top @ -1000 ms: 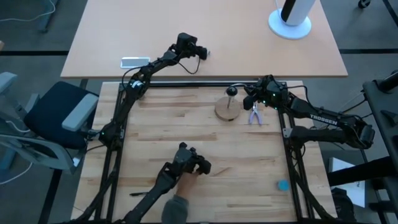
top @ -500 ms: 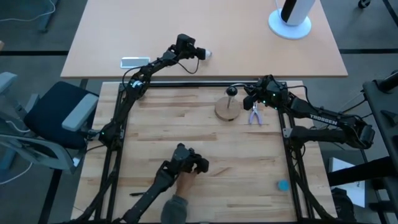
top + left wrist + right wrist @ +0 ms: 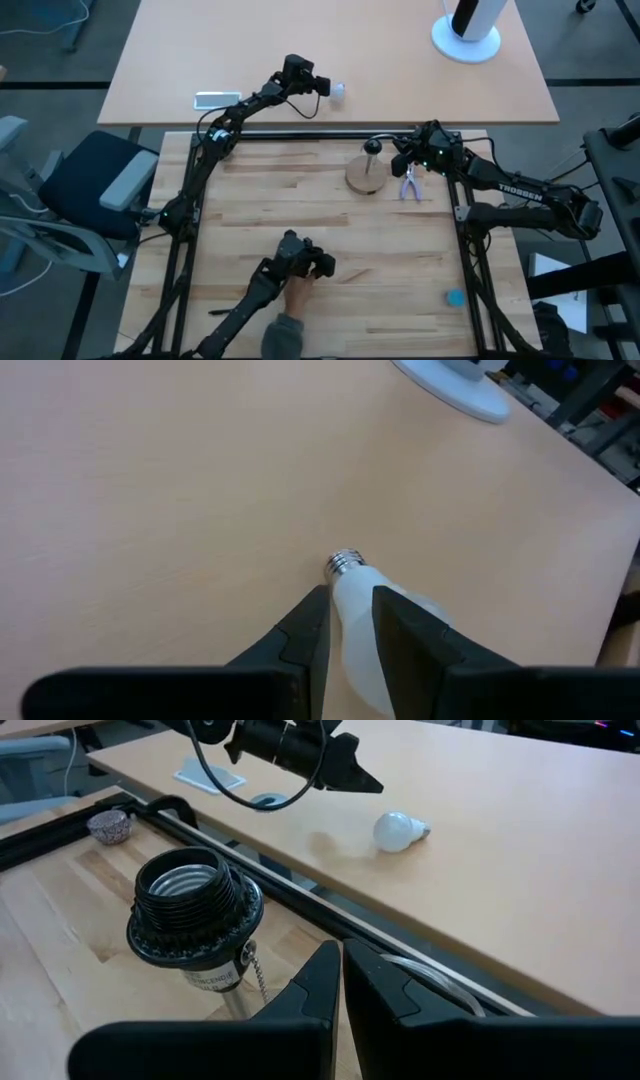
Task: Screw lightbulb
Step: Move the lightbulb to the table
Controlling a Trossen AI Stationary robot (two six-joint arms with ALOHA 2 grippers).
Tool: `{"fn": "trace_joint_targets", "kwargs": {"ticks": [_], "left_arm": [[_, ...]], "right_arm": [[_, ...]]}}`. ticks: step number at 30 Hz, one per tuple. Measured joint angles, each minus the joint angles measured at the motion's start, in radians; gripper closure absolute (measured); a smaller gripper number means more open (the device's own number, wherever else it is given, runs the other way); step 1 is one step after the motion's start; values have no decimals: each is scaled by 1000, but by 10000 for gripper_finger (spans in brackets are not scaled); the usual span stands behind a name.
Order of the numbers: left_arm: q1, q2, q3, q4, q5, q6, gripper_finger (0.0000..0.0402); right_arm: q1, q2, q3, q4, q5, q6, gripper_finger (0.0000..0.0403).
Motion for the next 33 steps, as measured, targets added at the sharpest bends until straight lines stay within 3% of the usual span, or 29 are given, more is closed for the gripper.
{"fn": "trace_joint_targets", "kwargs": {"ticks": [9, 12, 21, 27, 30, 33], "left_arm": [[-8, 0, -2, 76, -5, 29, 397], [-20, -2, -2, 100, -104, 23, 382], [-16, -2, -2, 101, -73, 11, 334], [6, 9, -2, 100, -77, -140, 316], [8, 33, -2, 96, -10, -286, 314], [-7, 40, -2, 98, -53, -317, 314]], "right_arm": [[-2, 0, 0, 0, 0, -9, 390], [-2, 0, 0, 0, 0, -10, 390], [-2, 0, 0, 0, 0, -10, 390], [-2, 0, 0, 0, 0, -11, 390], [-2, 0, 0, 0, -1, -10, 390], [-2, 0, 0, 2, -23, -9, 390]]}}
